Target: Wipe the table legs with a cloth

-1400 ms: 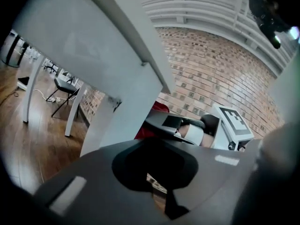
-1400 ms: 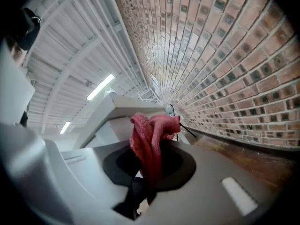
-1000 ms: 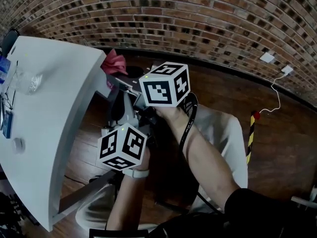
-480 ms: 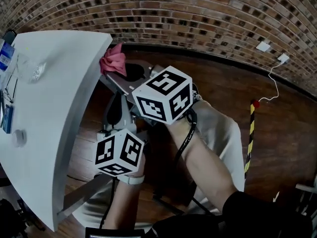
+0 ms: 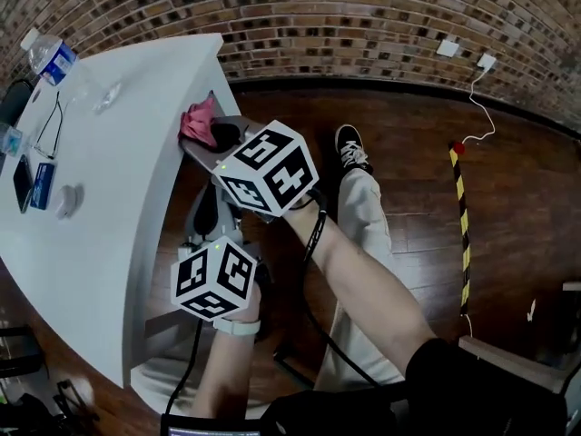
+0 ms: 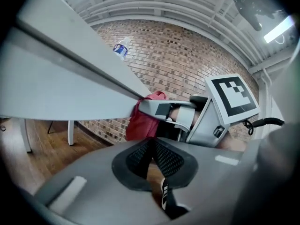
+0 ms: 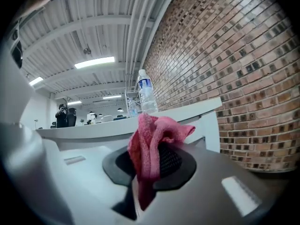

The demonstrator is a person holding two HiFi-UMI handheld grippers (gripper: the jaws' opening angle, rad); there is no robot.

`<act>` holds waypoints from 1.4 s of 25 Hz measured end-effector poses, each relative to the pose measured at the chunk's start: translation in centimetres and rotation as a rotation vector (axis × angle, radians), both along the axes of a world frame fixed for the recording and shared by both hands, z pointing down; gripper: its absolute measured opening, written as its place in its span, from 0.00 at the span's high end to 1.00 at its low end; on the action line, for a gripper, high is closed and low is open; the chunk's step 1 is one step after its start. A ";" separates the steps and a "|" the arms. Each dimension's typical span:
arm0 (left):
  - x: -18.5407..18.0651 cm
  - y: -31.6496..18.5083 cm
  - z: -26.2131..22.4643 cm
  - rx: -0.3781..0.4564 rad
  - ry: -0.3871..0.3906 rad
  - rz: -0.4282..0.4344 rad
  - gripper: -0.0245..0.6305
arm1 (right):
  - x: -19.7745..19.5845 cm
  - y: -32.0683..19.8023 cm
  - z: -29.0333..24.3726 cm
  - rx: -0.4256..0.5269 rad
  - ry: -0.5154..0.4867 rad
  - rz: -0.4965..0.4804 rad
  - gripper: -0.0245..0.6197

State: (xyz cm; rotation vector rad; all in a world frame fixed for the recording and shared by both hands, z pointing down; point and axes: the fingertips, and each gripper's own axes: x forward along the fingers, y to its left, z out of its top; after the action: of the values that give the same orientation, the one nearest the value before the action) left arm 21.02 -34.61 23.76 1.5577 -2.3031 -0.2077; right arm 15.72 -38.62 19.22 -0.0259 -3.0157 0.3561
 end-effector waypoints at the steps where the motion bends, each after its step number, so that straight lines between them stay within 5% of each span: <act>1: 0.4 1.4 0.3 -0.006 0.006 0.011 0.96 | 0.3 1.6 0.0 0.006 0.001 0.004 0.88; 13: 3.4 17.0 0.6 0.001 0.043 0.053 0.96 | 2.8 17.7 0.0 0.058 0.025 0.008 0.88; 25: 6.7 25.7 1.3 -0.060 -0.044 0.124 0.96 | 5.4 27.1 0.9 0.108 0.057 -0.005 0.88; 35: 5.4 34.6 -0.4 -0.055 -0.121 0.341 0.96 | 5.3 34.4 -0.6 0.072 0.039 0.187 0.88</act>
State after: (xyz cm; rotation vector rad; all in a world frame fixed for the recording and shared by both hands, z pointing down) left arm 26.46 -0.04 23.39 1.9471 -2.0639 0.0365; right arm 21.06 -4.23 18.67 0.2674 -2.9964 0.2605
